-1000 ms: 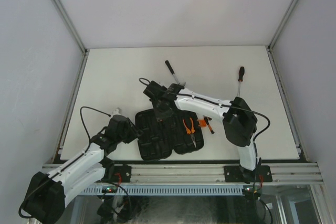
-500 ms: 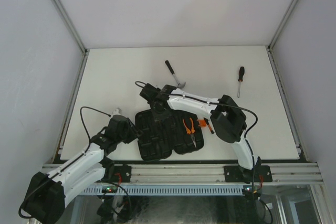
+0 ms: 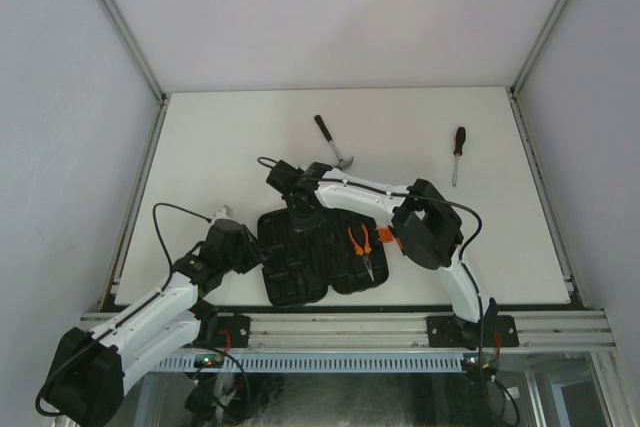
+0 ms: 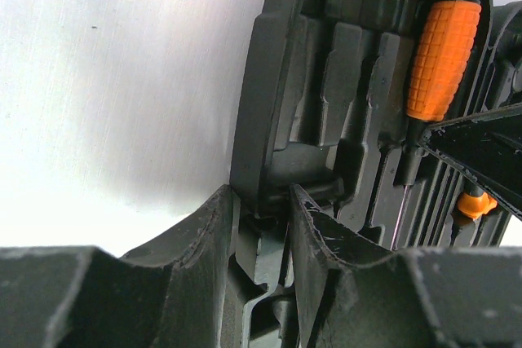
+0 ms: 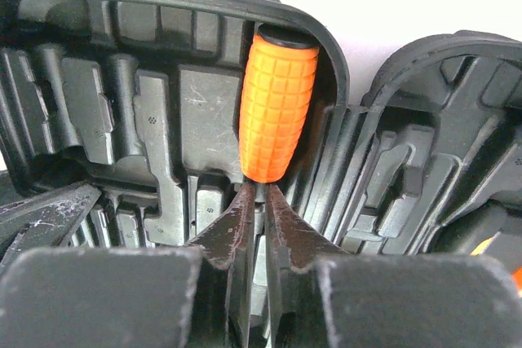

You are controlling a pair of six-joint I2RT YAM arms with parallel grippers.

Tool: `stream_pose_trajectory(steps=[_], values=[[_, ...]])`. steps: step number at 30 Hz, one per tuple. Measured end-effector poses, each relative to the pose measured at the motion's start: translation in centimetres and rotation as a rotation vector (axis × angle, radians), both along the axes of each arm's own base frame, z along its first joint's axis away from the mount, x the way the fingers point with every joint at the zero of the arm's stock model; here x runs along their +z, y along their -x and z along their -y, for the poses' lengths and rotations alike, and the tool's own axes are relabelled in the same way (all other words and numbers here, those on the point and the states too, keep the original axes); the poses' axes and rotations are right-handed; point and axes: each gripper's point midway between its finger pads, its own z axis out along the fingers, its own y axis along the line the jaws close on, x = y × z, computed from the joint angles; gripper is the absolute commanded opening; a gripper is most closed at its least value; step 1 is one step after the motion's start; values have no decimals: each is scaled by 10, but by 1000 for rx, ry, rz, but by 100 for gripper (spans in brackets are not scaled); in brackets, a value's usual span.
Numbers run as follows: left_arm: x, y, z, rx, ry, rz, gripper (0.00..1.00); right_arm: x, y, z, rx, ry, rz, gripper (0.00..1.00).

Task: Sort the tools into containers
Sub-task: Place the screwdriver in the storage box.

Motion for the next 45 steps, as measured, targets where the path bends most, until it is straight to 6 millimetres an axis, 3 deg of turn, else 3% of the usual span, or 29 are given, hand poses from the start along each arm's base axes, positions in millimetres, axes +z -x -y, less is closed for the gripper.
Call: stream_pose_trajectory(steps=[10, 23, 30, 45], values=[[0, 0, 0, -4, -1, 0, 37, 0, 1, 0, 3, 19, -15, 0], [0, 0, 1, -14, -1, 2, 19, -22, 10, 4, 20, 65, -27, 0], [0, 0, 2, -20, -12, -14, 15, -27, 11, 4, 34, 73, -34, 0], [2, -1, 1, -21, -14, -9, 15, -25, 9, 5, 36, 58, -11, 0]])
